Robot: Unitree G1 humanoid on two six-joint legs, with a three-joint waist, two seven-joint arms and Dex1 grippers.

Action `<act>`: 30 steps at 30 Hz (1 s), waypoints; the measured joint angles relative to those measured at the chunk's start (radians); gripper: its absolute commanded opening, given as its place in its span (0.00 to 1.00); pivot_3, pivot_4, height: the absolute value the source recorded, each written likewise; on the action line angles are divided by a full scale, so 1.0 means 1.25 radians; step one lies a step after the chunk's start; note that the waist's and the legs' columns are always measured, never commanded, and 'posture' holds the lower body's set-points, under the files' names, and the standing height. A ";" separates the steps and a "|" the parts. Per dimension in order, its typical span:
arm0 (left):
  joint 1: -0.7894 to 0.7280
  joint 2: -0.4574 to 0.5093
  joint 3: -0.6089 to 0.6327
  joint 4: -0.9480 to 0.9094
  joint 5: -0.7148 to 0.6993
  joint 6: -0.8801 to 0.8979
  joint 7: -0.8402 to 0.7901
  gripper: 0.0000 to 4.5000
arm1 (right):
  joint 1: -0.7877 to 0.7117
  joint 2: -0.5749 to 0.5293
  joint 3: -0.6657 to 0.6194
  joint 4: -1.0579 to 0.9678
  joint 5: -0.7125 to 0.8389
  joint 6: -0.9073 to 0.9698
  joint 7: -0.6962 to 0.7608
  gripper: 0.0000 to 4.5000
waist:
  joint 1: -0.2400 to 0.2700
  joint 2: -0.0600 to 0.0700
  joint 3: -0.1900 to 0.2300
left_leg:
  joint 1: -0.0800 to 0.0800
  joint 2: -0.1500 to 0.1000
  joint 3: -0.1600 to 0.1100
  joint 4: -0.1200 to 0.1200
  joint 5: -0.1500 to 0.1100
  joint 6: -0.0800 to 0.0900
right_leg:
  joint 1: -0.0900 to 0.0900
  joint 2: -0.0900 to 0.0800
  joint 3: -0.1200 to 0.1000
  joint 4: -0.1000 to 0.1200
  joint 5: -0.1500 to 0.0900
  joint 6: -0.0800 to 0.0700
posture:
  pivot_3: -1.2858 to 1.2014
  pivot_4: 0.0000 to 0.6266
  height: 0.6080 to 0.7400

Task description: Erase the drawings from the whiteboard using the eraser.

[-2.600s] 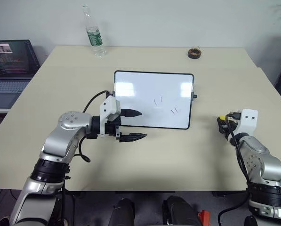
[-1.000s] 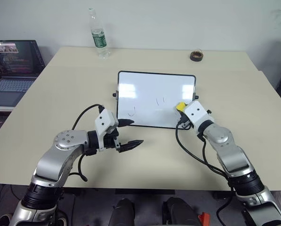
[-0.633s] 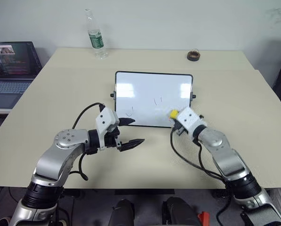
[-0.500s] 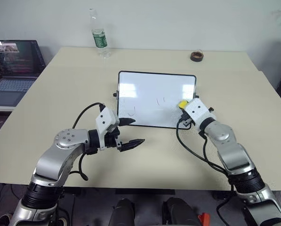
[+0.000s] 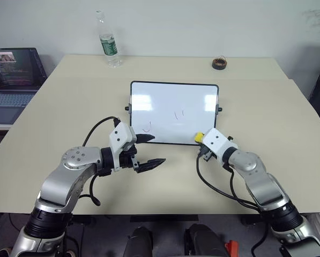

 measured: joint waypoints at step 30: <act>0.124 -0.025 0.226 0.047 -0.008 -0.005 0.165 1.00 | 0.077 0.022 -0.142 -0.196 0.361 0.015 0.174 0.22 | 0.009 0.001 0.001 | -0.005 0.000 -0.001 -0.001 0.000 0.000 | -0.004 -0.001 -0.001 -0.002 0.001 -0.003 | 0.52 0.24 1.00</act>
